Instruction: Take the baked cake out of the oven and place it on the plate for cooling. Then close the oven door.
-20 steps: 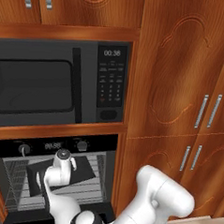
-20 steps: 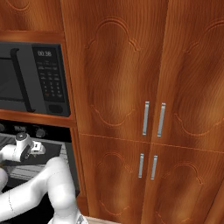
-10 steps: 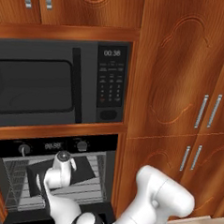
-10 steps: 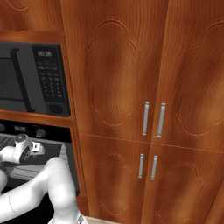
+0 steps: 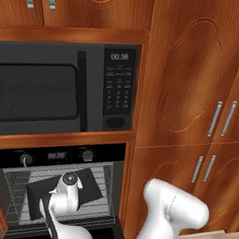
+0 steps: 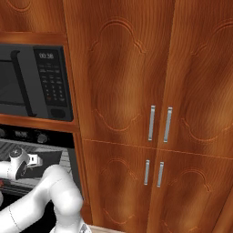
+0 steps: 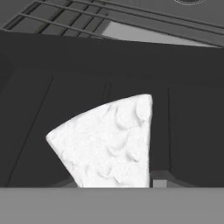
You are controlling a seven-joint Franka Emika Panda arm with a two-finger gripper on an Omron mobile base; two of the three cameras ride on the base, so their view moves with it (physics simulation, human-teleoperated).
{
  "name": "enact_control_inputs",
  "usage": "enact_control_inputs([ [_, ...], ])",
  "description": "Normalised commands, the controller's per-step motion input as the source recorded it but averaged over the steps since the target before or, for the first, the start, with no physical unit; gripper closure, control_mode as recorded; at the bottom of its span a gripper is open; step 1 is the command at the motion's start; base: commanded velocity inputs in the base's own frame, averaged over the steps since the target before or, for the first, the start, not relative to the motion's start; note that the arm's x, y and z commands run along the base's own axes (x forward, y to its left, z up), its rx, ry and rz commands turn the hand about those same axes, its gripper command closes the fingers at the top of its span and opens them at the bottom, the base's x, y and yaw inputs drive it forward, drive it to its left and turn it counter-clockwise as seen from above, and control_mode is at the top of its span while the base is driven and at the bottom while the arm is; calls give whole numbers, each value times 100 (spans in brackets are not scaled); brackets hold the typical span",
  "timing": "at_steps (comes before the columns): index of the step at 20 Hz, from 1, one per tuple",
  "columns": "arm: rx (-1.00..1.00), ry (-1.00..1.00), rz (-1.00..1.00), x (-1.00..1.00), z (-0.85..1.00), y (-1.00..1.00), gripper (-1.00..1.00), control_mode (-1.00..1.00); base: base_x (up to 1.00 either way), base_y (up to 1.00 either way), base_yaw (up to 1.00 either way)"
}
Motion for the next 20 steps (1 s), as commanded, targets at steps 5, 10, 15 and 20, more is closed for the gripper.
enact_control_inputs([
  [5,5,0,0,-31,7,-15,100,-100,0,0,0],
  [10,3,2,0,-21,26,-16,100,-100,0,0,0],
  [15,0,2,0,-19,44,-2,100,-100,0,0,0],
  [20,1,0,0,-42,47,-1,100,-100,0,0,0],
])
